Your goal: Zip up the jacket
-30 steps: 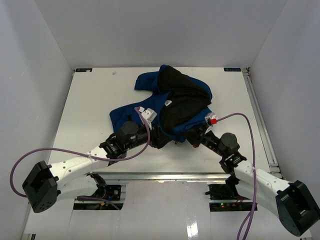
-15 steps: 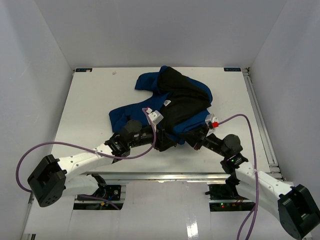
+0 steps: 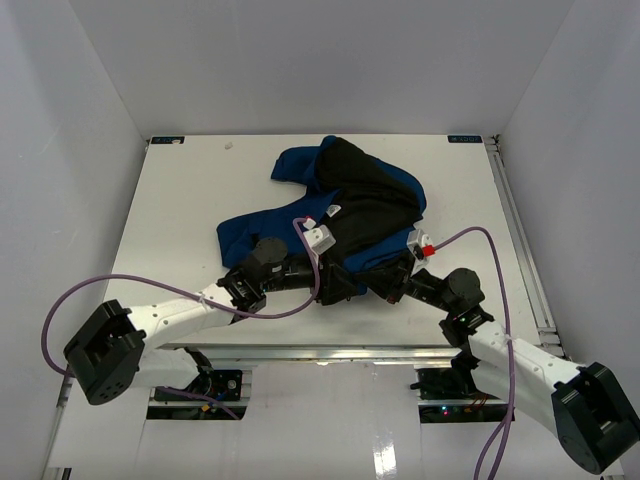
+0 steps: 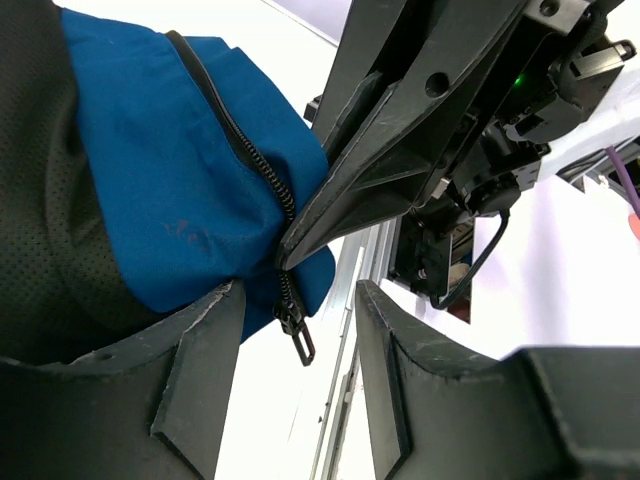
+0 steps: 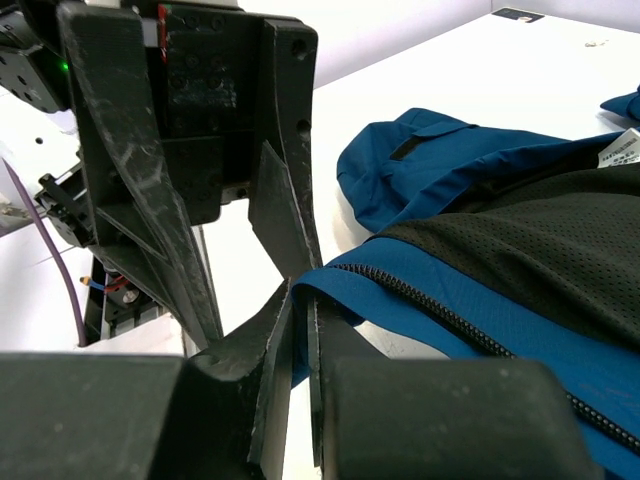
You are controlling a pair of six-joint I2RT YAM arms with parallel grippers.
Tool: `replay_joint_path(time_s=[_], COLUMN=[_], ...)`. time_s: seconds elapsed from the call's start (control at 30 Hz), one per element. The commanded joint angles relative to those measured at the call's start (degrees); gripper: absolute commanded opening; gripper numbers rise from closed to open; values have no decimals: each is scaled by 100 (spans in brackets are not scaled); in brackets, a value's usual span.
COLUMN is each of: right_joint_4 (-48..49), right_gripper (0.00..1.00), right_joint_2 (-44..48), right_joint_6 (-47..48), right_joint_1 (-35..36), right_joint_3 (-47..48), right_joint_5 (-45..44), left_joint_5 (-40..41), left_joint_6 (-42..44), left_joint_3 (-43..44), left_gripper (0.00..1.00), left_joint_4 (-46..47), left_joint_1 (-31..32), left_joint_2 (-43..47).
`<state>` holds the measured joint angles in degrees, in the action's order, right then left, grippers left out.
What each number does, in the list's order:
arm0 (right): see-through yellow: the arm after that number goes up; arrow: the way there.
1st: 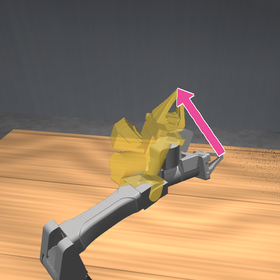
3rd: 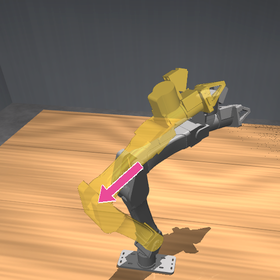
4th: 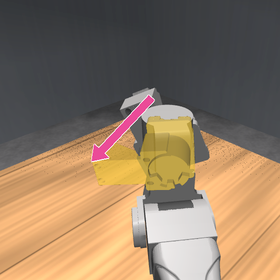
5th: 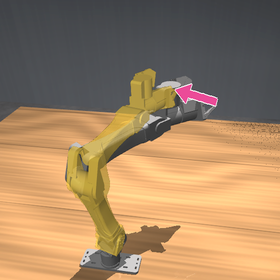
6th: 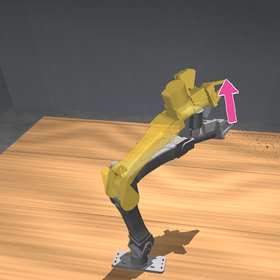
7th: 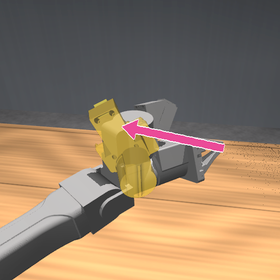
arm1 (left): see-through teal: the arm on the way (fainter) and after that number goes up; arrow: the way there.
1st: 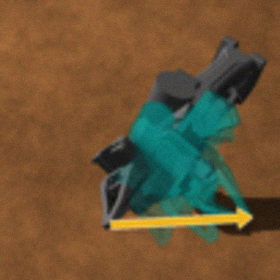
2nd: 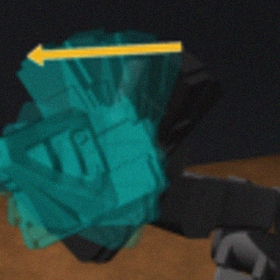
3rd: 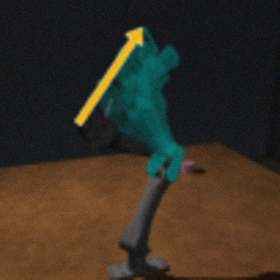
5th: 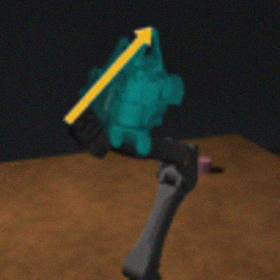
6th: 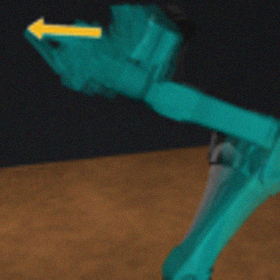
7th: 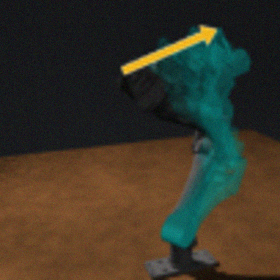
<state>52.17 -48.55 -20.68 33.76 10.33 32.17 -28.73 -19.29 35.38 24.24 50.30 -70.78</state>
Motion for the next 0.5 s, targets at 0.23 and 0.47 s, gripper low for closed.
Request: replay_joint_path(time_s=[0.23, 0.47], right_joint_4=[476, 485], right_gripper=[14, 24], right_joint_2=[-43, -183], right_joint_6=[-106, -280], right_joint_1=[11, 10], right_joint_3=[62, 94], right_joint_5=[231, 229], left_joint_5=[-371, -539], left_joint_6=[82, -43], left_joint_3=[224, 276], left_gripper=[43, 13], left_joint_4=[150, 278], left_joint_1=[-29, -29], left_joint_2=[-221, -209])
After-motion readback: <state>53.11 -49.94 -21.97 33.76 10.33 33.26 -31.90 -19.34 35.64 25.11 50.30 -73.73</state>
